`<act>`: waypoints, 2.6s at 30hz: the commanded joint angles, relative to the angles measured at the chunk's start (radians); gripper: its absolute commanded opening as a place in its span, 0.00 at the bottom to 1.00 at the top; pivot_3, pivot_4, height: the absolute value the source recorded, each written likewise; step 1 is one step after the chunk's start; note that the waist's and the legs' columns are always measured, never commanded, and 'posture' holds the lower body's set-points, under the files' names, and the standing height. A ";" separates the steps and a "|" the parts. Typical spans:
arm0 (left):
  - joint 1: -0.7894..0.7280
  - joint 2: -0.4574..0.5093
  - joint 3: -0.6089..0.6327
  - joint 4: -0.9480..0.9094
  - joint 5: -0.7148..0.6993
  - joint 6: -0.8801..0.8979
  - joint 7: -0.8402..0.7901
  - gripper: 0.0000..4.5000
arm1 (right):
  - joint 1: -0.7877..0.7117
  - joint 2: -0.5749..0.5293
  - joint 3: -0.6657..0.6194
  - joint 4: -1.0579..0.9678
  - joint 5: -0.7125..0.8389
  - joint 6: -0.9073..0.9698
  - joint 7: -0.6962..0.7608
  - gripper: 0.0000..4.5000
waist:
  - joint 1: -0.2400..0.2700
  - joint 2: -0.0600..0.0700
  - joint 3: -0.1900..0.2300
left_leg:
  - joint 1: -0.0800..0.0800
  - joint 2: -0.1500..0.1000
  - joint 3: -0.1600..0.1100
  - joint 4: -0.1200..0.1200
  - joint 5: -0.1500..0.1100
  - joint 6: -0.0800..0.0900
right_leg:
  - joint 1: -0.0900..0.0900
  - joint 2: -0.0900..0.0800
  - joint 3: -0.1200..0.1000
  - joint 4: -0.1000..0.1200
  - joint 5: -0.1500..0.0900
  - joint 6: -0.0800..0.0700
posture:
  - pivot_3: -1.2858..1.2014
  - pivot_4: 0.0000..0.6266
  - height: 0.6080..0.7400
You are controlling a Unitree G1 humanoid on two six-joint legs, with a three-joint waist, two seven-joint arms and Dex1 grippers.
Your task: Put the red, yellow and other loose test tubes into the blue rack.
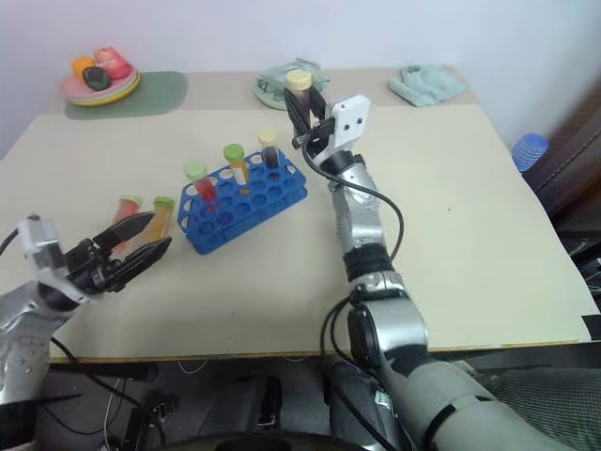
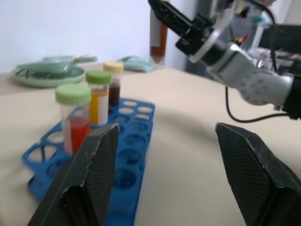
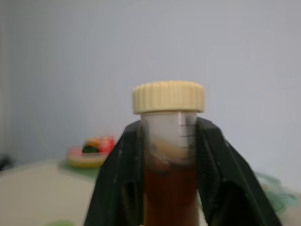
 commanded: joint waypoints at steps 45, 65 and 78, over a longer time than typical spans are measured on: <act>-0.106 0.053 -0.155 0.051 0.059 -0.091 -0.305 0.75 | -0.200 -0.632 0.559 -0.147 0.155 1.618 0.222 1.00 | 0.037 -0.001 0.000 | -0.001 0.001 0.000 0.000 -0.006 0.011 | 0.003 -0.001 -0.001 -0.009 0.000 0.000 | 0.52 0.24 1.00; -0.037 0.056 -0.141 -0.014 0.047 -0.075 -0.261 0.75 | -0.313 -0.516 0.578 0.165 0.156 1.677 0.139 0.69 | 0.032 -0.005 -0.004 | 0.000 0.001 0.000 -0.001 -0.007 0.012 | 0.006 -0.001 -0.002 -0.013 0.000 0.000 | 0.52 0.24 1.00; -0.021 0.073 -0.119 -0.021 0.031 -0.068 -0.243 0.75 | -0.307 -0.473 0.362 -0.031 0.156 1.479 0.139 0.18 | 0.023 -0.008 -0.009 | 0.001 0.001 0.000 -0.001 -0.007 0.012 | 0.006 -0.001 -0.001 -0.013 0.000 0.000 | 0.52 0.24 1.00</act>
